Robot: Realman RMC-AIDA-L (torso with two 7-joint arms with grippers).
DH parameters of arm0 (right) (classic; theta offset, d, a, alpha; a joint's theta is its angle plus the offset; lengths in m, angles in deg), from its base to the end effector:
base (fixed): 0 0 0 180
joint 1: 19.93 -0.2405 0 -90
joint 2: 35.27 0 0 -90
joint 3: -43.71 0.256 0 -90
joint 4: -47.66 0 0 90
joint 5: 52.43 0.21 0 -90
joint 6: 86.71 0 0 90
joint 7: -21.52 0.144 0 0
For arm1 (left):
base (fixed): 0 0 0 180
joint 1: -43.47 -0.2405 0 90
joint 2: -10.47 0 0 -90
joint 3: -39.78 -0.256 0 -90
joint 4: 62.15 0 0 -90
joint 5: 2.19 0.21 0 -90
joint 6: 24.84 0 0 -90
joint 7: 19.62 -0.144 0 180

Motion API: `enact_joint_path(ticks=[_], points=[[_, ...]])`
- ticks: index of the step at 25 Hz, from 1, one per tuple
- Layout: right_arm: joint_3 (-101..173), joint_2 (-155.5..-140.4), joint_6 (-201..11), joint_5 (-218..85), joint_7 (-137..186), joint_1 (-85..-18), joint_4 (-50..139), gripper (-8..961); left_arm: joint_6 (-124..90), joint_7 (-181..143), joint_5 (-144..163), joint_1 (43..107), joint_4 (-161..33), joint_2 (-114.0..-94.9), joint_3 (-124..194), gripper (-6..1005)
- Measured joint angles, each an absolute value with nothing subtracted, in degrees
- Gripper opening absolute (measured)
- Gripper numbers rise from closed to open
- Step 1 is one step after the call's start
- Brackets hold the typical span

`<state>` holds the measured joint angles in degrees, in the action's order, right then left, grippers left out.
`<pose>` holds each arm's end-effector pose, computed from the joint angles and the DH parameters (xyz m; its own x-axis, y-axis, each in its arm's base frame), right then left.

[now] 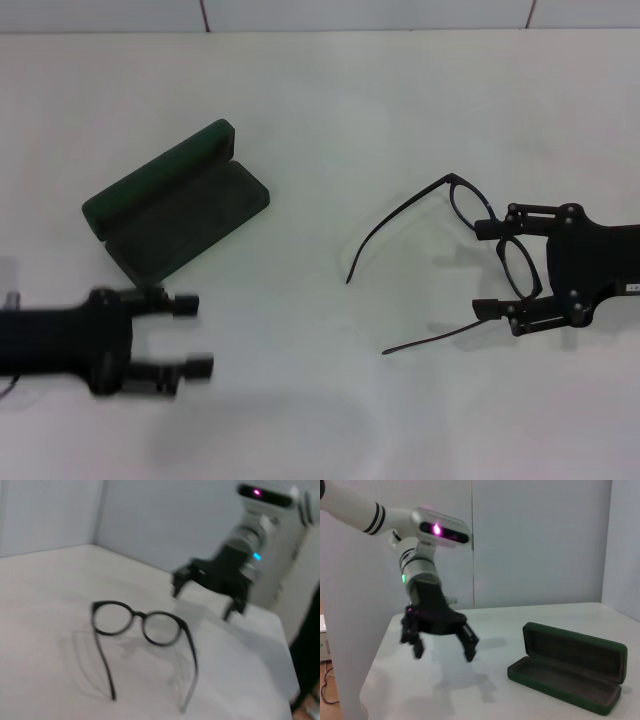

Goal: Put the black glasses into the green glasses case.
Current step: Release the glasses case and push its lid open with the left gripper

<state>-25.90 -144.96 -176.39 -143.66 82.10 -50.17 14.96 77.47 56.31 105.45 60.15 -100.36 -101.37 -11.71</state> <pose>0.2481 0.3234 0.0034 0.9017 0.0099 -0.4322 -0.0502 -0.9906 -0.1274 -0.3148 0.2447 0.0304 0.7965 0.4037 0.4501 0.4433 -0.8961 0.0192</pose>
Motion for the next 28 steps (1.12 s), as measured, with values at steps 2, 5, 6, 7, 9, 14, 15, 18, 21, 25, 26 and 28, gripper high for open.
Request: enact_joint_path(ticks=[2,5,6,7,9,14,15,18,21,25,26,28], points=[[-25.9,-144.96,-176.4,-143.7,82.4,-50.2,15.0,862,77.4,63.7,105.7,61.7,-100.7,-101.29,-9.4,873],[-26.0,-144.96,-176.5,-143.7,83.0,-50.3,15.0,861,75.5,74.1,107.0,63.8,-103.5,-101.08,-6.6,873],[-26.0,-144.96,-176.5,-143.7,83.2,-50.3,14.9,861,74.6,76.2,107.5,64.1,-104.8,-101.09,-6.1,873],[-26.0,-144.96,-176.5,-143.7,83.5,-50.3,14.7,861,73.6,79.3,108.6,64.3,-107.2,-101.23,-5.8,873],[-26.0,-145.03,-176.5,-143.7,83.8,-50.4,14.4,861,72.6,83.5,110.2,64.6,-111.7,-101.51,-5.7,873],[-26.1,-145.11,-176.8,-143.7,83.9,-50.3,14.4,861,72.3,95.1,115.7,68.7,-124.1,-101.77,-5.7,872],[-26.1,-145.12,-177.0,-143.7,83.9,-50.3,14.4,861,72.3,96.7,117.3,69.8,-125.5,-101.71,-5.7,872],[-26.1,-145.18,-177.4,-143.7,83.9,-50.3,14.2,861,72.3,102.4,125.8,75.0,-130.7,-101.52,-5.9,872],[-26.1,-145.37,-177.7,-143.7,84.3,-50.4,13.7,861,72.2,105.6,134.6,80.3,-131.9,-101.72,-6.1,871],[-26.1,-145.9,-177.5,-144.4,84.7,-51.4,13.5,861,70.5,107.8,145.7,85.5,-129.1,-102.56,-7.2,871],[-26.1,-146.13,-177.3,-144.9,84.8,-51.7,13.5,861,69.4,108.4,147.9,86.2,-127.8,-102.76,-7.7,871],[-26.1,-146.5,-177.1,-145.7,84.9,-52.3,13.4,861,67.1,108.7,150.7,87.3,-125.3,-103.18,-9.0,871]])
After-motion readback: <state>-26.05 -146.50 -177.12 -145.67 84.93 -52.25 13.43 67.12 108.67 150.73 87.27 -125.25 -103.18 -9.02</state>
